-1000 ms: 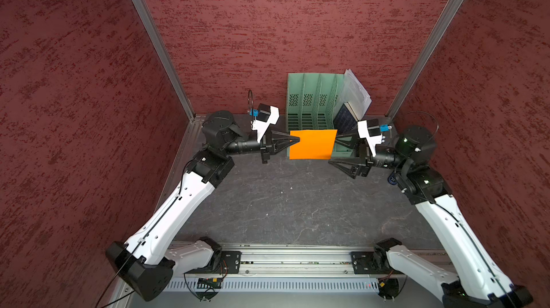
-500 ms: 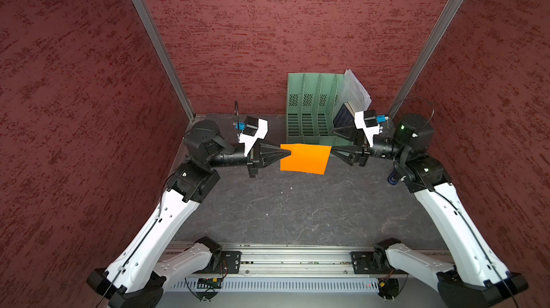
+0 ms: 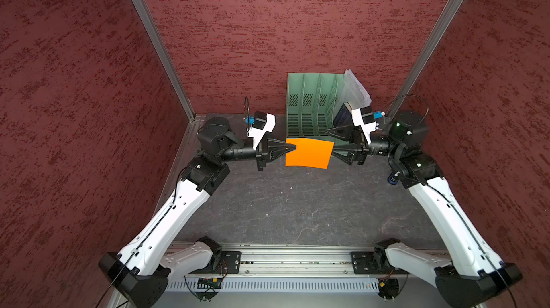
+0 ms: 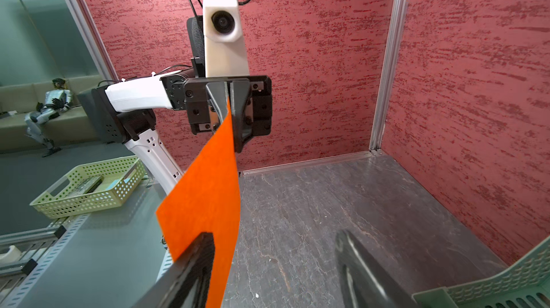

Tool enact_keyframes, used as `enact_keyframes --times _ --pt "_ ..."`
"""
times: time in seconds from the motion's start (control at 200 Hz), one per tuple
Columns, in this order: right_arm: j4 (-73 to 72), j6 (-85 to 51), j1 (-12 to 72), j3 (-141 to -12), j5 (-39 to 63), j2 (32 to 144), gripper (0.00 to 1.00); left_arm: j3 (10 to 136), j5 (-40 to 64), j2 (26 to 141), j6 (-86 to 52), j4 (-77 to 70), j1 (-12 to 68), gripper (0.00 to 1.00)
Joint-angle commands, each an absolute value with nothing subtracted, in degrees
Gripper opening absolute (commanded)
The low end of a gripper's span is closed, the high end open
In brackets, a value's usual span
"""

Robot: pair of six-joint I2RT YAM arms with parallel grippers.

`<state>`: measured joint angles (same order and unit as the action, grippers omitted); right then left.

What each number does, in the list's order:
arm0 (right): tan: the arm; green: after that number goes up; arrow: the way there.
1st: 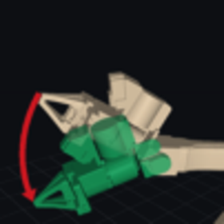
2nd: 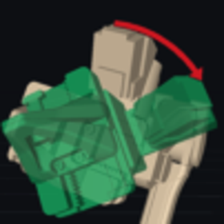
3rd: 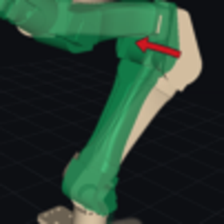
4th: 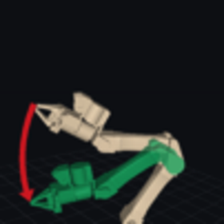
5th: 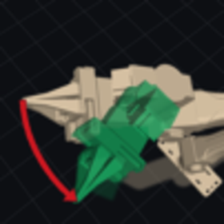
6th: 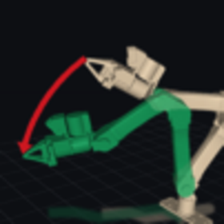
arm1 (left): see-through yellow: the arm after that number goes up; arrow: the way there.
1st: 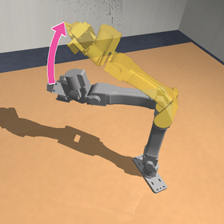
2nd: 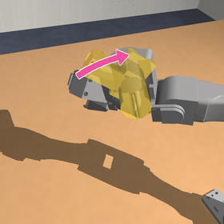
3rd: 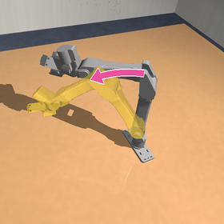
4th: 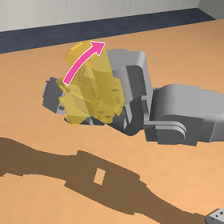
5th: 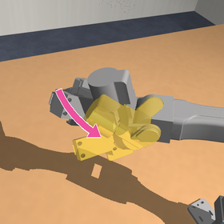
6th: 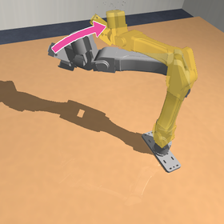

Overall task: Fold the square paper along the opposite sides
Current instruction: Pick up the paper from the center of the board, then fold the paper.

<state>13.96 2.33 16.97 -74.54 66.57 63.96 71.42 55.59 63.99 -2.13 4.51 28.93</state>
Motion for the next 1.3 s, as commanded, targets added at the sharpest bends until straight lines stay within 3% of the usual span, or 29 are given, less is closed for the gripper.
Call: enact_keyframes --times 0.0,0.796,1.297 --pt "11.85 0.97 17.78 -73.46 67.81 62.77 0.69 72.4 53.72 64.37 -2.39 1.99 28.83 0.0" --pt "8.7 -1.75 20.01 -72.16 69.21 63.52 0.7 73.84 50.86 66.88 -3.29 0.23 28.8 0.0" --pt "8.78 -1.58 22.34 -73.39 68.35 65.82 0.76 73.3 49.15 68.4 -6.34 -3.7 29.38 0.0"
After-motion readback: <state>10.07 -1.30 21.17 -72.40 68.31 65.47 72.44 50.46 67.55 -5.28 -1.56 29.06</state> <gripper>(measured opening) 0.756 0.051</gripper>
